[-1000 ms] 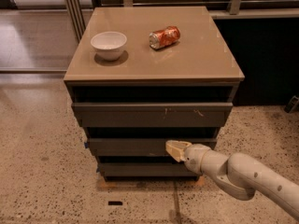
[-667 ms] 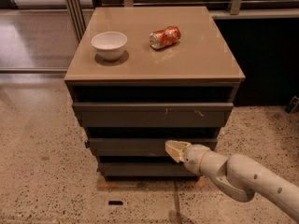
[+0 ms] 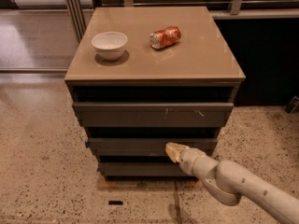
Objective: Open middle drawer
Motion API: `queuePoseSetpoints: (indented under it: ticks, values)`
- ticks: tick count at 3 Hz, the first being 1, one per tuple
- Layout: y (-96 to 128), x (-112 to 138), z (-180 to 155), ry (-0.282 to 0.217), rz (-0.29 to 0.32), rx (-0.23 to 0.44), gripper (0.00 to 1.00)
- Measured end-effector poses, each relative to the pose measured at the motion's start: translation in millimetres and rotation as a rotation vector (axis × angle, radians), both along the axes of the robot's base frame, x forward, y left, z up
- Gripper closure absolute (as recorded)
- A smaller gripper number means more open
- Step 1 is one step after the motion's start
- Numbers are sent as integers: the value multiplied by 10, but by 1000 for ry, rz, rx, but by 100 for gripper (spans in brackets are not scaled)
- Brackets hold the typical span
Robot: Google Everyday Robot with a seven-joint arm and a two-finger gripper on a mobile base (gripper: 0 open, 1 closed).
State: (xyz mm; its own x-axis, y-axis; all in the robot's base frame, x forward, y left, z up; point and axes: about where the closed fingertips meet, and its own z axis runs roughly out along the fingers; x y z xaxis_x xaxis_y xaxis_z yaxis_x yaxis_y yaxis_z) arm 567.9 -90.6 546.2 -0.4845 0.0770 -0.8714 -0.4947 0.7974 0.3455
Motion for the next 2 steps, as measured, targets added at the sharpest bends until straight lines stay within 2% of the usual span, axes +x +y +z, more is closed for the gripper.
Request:
queuePoseSetpoints:
  ticks: [1,2]
  values:
    - [-110,140,-165,13,-77,-1,100]
    - [-123,149,-182,15,-85,-4,100]
